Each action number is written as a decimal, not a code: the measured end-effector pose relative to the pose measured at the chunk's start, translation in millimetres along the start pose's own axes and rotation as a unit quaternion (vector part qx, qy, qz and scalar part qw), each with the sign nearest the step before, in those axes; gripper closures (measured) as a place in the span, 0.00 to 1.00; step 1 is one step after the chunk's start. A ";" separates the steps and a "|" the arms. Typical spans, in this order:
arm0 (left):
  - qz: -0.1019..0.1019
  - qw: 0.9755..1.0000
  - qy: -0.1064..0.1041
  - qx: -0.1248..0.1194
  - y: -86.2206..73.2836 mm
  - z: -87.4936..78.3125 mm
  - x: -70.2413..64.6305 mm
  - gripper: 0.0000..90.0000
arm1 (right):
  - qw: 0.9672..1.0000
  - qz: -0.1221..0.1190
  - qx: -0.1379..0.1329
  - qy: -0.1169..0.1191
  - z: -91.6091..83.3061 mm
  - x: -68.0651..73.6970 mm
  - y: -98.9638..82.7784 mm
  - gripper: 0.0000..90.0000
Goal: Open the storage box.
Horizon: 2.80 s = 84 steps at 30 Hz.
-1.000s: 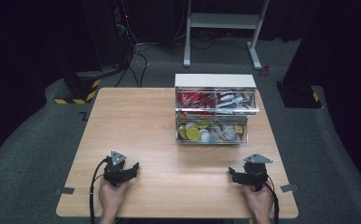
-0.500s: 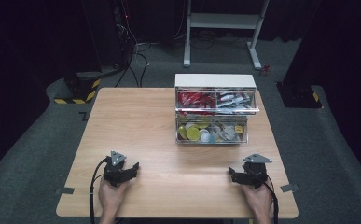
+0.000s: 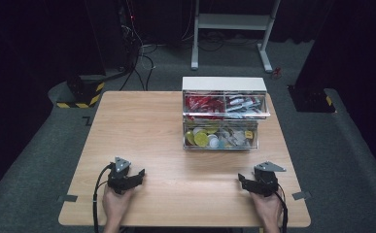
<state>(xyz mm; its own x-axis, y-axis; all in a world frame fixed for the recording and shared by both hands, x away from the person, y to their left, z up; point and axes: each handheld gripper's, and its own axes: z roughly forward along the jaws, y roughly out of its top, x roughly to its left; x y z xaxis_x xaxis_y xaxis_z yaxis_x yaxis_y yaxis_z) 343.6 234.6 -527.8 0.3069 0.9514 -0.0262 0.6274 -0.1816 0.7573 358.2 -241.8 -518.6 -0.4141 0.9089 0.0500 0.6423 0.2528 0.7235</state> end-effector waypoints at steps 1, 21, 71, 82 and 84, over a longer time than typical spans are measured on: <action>0.000 1.000 0.000 0.000 0.0 0.0 0.0 0.35 | 1.000 0.002 -0.001 0.001 -0.8 0.9 0.3 0.31; -0.001 1.000 -0.003 -0.001 -0.1 0.1 -0.1 0.35 | 0.997 0.009 -0.046 0.056 -12.8 8.8 12.2 0.42; 0.012 1.000 0.001 0.004 0.3 0.2 -1.3 0.34 | 0.985 -0.034 -0.122 0.118 -63.0 8.2 102.4 0.61; 0.011 1.000 0.001 0.003 0.3 0.3 -1.3 0.34 | 0.984 -0.052 -0.122 0.118 -64.8 13.3 122.5 0.62; 0.010 1.000 -0.001 0.004 0.3 0.1 -1.2 0.34 | 0.983 -0.057 -0.126 0.117 -66.0 15.1 128.2 0.61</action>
<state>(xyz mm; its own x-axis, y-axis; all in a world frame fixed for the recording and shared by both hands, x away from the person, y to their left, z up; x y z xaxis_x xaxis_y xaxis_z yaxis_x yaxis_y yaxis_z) 343.5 233.4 -527.7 0.3210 0.9470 -0.0116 0.6266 -0.2032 0.7524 391.7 -217.6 -379.6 -0.6306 0.7704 0.0938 0.4153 0.2328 0.8794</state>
